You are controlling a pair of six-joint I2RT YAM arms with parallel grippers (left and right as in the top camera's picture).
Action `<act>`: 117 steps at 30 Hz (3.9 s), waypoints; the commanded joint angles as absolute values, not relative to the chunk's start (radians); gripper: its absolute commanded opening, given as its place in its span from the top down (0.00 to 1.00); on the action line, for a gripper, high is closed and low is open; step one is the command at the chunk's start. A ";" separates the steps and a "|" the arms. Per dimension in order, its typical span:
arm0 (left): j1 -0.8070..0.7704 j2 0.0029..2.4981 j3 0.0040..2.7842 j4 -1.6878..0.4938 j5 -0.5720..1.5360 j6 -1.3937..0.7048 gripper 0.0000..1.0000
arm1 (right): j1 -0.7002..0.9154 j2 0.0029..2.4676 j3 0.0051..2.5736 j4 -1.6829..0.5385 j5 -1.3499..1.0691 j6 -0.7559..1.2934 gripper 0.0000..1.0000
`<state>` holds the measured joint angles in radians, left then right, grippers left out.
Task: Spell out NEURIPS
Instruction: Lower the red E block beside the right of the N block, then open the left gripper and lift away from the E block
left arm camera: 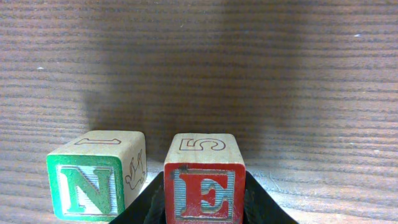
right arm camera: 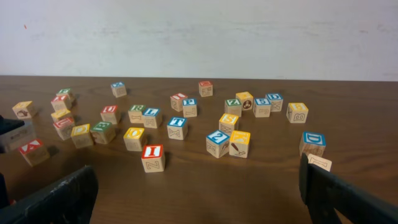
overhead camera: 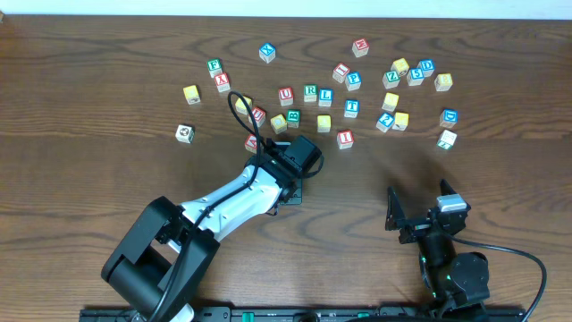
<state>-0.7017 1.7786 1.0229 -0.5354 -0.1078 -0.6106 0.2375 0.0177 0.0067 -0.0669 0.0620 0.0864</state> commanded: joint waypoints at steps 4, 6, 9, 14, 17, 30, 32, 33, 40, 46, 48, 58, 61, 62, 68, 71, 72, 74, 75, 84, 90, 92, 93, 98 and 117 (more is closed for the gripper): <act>-0.702 1.794 1.010 -0.532 -0.125 -0.627 0.83 | 0.230 0.015 0.006 -0.071 0.060 0.081 0.01; -0.702 1.794 1.010 -0.532 -0.125 -0.627 0.83 | 0.230 0.015 0.006 -0.071 0.060 0.081 0.01; -0.702 1.794 1.010 -0.532 -0.125 -0.627 0.76 | 0.230 0.015 0.006 -0.071 0.060 0.081 0.01; -0.702 1.794 1.010 -0.532 -0.125 -0.627 0.70 | 0.230 0.015 0.006 -0.071 0.060 0.081 0.01; -0.702 1.794 1.010 -0.532 -0.125 -0.627 0.69 | 0.230 0.015 0.006 -0.071 0.060 0.081 0.01; -0.702 1.794 1.010 -0.532 -0.125 -0.627 0.62 | 0.230 0.015 0.006 -0.071 0.060 0.081 0.01; -0.702 1.794 1.010 -0.532 -0.125 -0.627 0.62 | 0.230 0.015 0.006 -0.071 0.060 0.081 0.01; -0.702 1.794 1.010 -0.532 -0.125 -0.627 0.62 | 0.230 0.015 0.006 -0.071 0.060 0.081 0.01; -0.702 1.794 1.010 -0.532 -0.125 -0.627 0.62 | 0.230 0.015 0.006 -0.071 0.060 0.081 0.01; -0.702 1.794 1.010 -0.529 -0.125 -0.626 0.62 | 0.230 0.015 0.006 -0.071 0.060 0.081 0.01; -0.702 1.794 1.010 -0.528 -0.125 -0.626 0.62 | 0.230 0.015 0.006 -0.071 0.060 0.081 0.01; -0.702 1.789 1.010 -0.527 -0.125 -0.626 0.62 | 0.230 0.015 0.006 -0.071 0.060 0.081 0.01; -0.702 1.785 1.014 -0.528 -0.125 -0.624 0.62 | 0.230 0.015 0.006 -0.071 0.060 0.081 0.01; -0.702 1.784 1.014 -0.528 -0.125 -0.622 0.62 | 0.230 0.015 0.006 -0.071 0.060 0.081 0.01; -0.702 1.773 1.014 -0.528 -0.125 -0.622 0.62 | 0.230 0.015 0.006 -0.071 0.060 0.081 0.01; -0.702 1.766 1.014 -0.529 -0.125 -0.622 0.62 | 0.230 0.015 0.006 -0.071 0.060 0.081 0.01; -0.701 1.763 1.014 -0.528 -0.125 -0.622 0.62 | 0.230 0.015 0.006 -0.071 0.060 0.081 0.01; -0.702 1.760 1.014 -0.528 -0.125 -0.622 0.62 | 0.230 0.015 0.006 -0.071 0.060 0.081 0.01; -0.701 1.759 1.014 -0.528 -0.125 -0.622 0.62 | 0.230 0.015 0.006 -0.071 0.060 0.081 0.01; -0.701 1.748 1.015 -0.529 -0.125 -0.603 0.61 | 0.230 0.015 0.006 -0.071 0.060 0.081 0.01; -0.701 1.748 1.017 -0.529 -0.125 -0.603 0.60 | 0.230 0.015 0.006 -0.071 0.060 0.081 0.01; -0.701 1.748 1.018 -0.529 -0.125 -0.603 0.54 | 0.230 0.015 0.006 -0.071 0.060 0.081 0.01; -0.701 1.748 1.018 -0.529 -0.125 -0.603 0.51 | 0.230 0.015 0.006 -0.071 0.060 0.081 0.01; -0.702 1.748 1.019 -0.535 -0.125 -0.603 0.48 | 0.230 0.015 0.006 -0.071 0.060 0.081 0.01; -0.702 1.655 1.021 -0.574 -0.125 -0.603 0.48 | 0.230 0.015 0.006 -0.071 0.060 0.081 0.01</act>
<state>-0.7017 1.7012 1.0222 -0.5644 -0.1112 -0.6044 0.2375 0.0177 0.0067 -0.0669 0.0620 0.0864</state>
